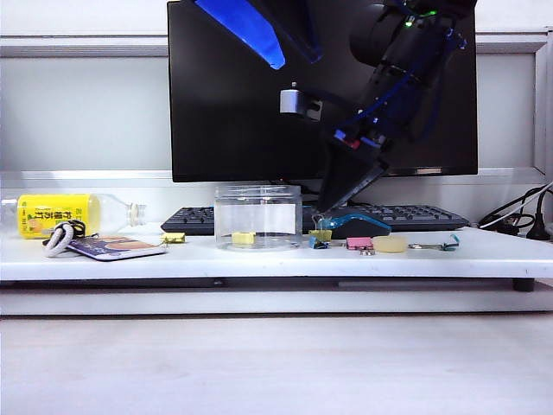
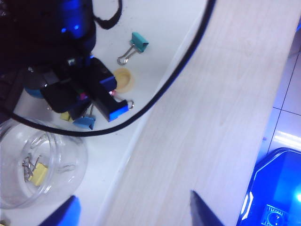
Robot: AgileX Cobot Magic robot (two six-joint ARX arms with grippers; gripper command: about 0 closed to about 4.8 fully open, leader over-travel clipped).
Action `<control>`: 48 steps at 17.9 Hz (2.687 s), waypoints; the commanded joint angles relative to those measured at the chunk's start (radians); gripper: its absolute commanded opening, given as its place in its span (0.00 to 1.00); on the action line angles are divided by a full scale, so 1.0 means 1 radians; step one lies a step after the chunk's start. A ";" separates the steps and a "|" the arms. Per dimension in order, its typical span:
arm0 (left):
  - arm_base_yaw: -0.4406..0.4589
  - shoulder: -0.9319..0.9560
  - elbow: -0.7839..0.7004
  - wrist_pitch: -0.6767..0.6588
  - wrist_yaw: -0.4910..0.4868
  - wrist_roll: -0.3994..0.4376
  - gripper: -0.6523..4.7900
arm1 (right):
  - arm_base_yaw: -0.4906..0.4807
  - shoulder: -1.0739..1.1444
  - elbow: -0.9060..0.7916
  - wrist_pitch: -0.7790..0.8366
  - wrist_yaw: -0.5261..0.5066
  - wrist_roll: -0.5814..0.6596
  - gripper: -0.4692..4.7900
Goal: Pick up the clips with the largest number of clips of the same color on the table and place them in a round transparent plastic box.
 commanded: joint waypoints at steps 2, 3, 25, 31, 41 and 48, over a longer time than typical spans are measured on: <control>-0.001 -0.002 0.003 0.009 0.005 0.006 0.69 | 0.001 0.021 0.004 0.015 0.005 -0.002 0.42; -0.001 -0.002 0.003 0.009 0.005 0.008 0.69 | 0.001 0.023 0.004 0.015 0.013 -0.002 0.42; -0.001 -0.002 0.003 0.004 0.005 0.008 0.69 | 0.001 0.027 0.004 0.104 0.027 0.017 0.32; -0.001 -0.002 0.001 -0.019 0.000 -0.007 0.69 | 0.001 0.028 0.004 0.213 0.073 0.171 0.42; 0.005 -0.002 0.001 -0.016 -0.003 -0.008 0.69 | 0.001 0.083 0.003 0.244 0.130 0.196 0.42; 0.010 -0.002 0.000 -0.016 -0.003 -0.008 0.69 | 0.001 0.110 0.003 0.252 0.134 0.196 0.40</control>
